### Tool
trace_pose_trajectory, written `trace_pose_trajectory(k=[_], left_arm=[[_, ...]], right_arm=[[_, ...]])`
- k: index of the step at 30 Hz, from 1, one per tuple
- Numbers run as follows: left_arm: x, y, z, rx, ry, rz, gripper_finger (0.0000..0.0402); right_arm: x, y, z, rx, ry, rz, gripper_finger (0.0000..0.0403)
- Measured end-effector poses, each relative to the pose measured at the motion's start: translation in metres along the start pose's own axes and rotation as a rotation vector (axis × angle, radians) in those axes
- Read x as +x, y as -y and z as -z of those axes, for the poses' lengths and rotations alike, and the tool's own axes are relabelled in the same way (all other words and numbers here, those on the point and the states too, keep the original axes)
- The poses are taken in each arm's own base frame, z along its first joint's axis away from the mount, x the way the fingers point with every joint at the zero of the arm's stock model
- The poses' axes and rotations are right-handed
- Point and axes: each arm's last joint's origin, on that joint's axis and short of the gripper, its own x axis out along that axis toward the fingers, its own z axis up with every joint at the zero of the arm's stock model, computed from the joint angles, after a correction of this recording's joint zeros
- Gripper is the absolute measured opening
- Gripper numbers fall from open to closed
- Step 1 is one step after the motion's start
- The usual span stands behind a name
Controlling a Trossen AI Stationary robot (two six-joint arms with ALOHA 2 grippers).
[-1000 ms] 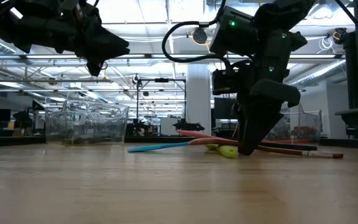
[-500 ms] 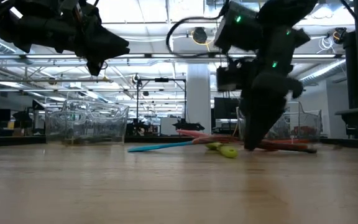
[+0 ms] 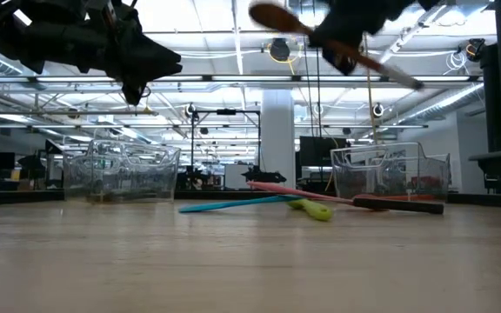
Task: Pick & Place Kitchen Items
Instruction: Put the brown serving spoon into the top right transparent bin
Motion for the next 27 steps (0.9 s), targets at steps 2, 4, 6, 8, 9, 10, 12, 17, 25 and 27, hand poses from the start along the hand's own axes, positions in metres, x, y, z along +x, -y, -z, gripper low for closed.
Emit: trace_pose_trajectory(k=[2,4,6,8,9,10,12,17,25,27], left_arm=[[0.000,0.000,0.000,-0.002,0.002,0.001,0.0088],[0.000,0.000,-0.001,-0.004,0.013,0.004,0.0088],[0.000,0.001,-0.002,-0.003,0.025,0.010,0.0088],[0.000,0.002,-0.003,-0.002,0.027,0.015,0.0088],[0.000,0.002,-0.002,-0.002,0.027,0.017,0.0088],[0.000,0.003,-0.002,-0.002,0.028,0.022,0.0088],[0.000,0.004,-0.003,-0.005,0.032,0.028,0.0088],[0.000,0.007,-0.002,-0.019,0.032,0.043,0.0088],[0.001,0.012,-0.001,-0.034,0.024,0.068,0.0088],[0.001,0.013,-0.001,-0.039,0.023,0.073,0.0088]], right_arm=[[-0.015,-0.004,-0.009,-0.032,0.090,-0.039,0.0033],[-0.027,-0.008,-0.016,-0.071,0.165,-0.080,0.0033],[-0.037,-0.012,-0.022,-0.109,0.233,-0.104,0.0033],[-0.045,-0.016,-0.027,-0.153,0.303,-0.120,0.0033],[-0.049,-0.017,-0.029,-0.176,0.334,-0.126,0.0033],[-0.053,-0.019,-0.032,-0.200,0.364,-0.131,0.0033],[-0.059,-0.023,-0.037,-0.249,0.434,-0.142,0.0033],[-0.072,-0.024,-0.045,-0.398,0.569,-0.063,0.0033],[-0.087,-0.004,-0.047,-0.725,0.546,0.438,0.0033],[-0.090,0.001,-0.048,-0.797,0.518,0.572,0.0033]])
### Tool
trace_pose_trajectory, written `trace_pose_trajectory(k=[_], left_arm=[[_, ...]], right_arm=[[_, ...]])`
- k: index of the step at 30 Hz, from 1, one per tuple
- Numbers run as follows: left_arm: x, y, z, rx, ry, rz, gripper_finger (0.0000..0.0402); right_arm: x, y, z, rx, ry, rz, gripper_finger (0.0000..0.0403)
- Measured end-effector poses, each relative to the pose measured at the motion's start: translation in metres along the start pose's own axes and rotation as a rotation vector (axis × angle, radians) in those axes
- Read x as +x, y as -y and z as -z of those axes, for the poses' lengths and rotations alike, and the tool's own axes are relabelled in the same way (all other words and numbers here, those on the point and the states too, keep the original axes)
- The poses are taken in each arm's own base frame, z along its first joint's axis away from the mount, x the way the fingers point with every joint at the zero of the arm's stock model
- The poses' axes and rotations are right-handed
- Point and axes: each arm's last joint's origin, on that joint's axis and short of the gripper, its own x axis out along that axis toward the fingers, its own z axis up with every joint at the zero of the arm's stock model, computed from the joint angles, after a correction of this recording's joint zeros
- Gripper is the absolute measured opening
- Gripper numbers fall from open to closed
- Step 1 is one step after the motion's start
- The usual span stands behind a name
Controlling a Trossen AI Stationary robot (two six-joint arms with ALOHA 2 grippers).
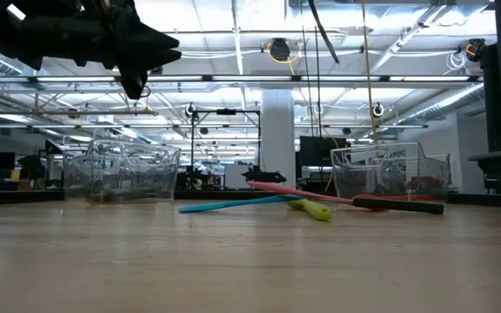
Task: Pick & Place Kitchen Items
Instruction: Put the brown serving spoon into the top right transparent bin
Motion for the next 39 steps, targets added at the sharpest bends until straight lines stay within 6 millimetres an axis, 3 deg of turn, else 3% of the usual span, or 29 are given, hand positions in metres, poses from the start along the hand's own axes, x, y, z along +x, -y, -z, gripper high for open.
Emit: trace_pose_trajectory(k=[8,17,26,32,39], left_arm=[[0.000,0.000,0.000,-0.009,0.011,-0.023,0.0088],[0.000,0.000,0.000,-0.019,0.015,-0.034,0.0088],[0.000,0.000,0.000,-0.022,0.025,-0.059,0.0088],[0.000,-0.001,-0.001,-0.024,0.035,-0.082,0.0088],[0.000,-0.001,-0.001,-0.024,0.035,-0.082,0.0088]], right_arm=[[-0.002,0.018,0.024,-0.370,-0.358,0.238,0.0040],[-0.012,0.031,0.063,-0.554,-0.763,0.174,0.0034],[-0.033,0.047,0.099,-0.608,-1.063,0.007,0.0034],[-0.044,0.058,0.117,-0.502,-1.080,-0.163,0.0034],[-0.053,0.072,0.133,-0.443,-1.120,-0.229,0.0036]])
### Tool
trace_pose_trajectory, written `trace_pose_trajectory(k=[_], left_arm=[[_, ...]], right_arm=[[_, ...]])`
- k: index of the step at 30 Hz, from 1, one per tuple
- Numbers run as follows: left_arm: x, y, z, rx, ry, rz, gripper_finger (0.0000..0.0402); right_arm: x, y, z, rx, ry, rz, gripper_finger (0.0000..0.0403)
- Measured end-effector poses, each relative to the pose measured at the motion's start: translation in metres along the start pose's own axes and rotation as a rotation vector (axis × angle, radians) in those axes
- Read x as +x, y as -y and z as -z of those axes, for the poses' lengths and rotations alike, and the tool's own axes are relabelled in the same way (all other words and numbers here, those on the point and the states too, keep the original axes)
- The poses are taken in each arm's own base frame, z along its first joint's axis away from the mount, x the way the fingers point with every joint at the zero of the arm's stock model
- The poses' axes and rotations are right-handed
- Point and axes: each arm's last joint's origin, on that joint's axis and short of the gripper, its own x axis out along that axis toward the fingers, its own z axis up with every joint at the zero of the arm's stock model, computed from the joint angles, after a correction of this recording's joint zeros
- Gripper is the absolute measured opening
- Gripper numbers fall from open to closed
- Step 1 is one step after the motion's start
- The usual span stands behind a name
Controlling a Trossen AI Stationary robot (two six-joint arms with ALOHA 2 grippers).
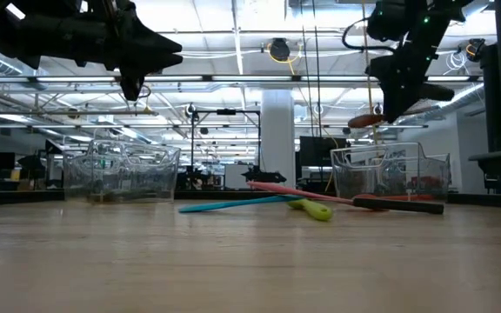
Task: Pick & Place Kitchen Items
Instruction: Put the brown serving spoon into the top right transparent bin
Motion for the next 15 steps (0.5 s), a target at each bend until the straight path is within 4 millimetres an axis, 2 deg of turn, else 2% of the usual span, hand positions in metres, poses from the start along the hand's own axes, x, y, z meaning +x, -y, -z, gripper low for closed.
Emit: trace_pose_trajectory(k=[15], left_arm=[[0.000,0.000,0.000,-0.003,0.000,0.000,0.0088]], right_arm=[[0.045,-0.003,0.001,-0.005,-0.049,-0.247,0.0035]])
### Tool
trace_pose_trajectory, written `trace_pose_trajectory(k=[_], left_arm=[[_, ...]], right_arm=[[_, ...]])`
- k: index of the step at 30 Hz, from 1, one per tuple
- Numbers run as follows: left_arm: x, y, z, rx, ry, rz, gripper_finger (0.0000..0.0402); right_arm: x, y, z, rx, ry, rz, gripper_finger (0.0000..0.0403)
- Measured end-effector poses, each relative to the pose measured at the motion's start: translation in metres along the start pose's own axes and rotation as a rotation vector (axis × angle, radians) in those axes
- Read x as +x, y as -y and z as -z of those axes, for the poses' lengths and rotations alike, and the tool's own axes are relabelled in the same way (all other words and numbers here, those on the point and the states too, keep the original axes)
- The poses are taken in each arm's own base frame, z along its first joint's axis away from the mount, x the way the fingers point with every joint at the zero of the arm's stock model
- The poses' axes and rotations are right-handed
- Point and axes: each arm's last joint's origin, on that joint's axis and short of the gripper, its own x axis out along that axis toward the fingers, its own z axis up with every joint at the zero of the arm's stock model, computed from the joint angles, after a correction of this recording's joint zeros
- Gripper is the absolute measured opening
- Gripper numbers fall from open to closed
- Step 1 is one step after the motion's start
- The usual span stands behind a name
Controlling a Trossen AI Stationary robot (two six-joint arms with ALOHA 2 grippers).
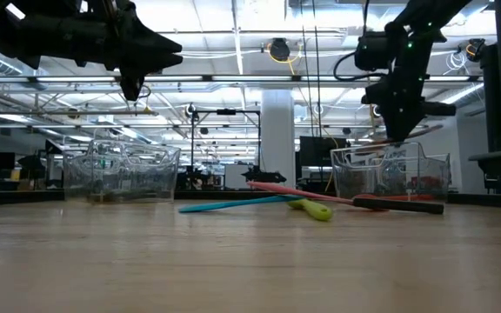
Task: Pick & Place Kitchen Items
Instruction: Put the brown serving spoon into the top right transparent bin
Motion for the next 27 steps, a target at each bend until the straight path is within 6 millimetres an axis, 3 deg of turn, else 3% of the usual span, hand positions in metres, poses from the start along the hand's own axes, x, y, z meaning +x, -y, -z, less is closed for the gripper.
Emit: trace_pose_trajectory(k=[19,27], left_arm=[[0.000,0.000,0.000,0.006,0.002,-0.009,0.0088],[0.000,0.000,0.000,0.004,0.001,-0.010,0.0088]], right_arm=[[0.042,0.012,-0.015,0.091,0.065,-0.096,0.0035],[0.063,0.014,-0.009,0.121,0.038,-0.184,0.0035]])
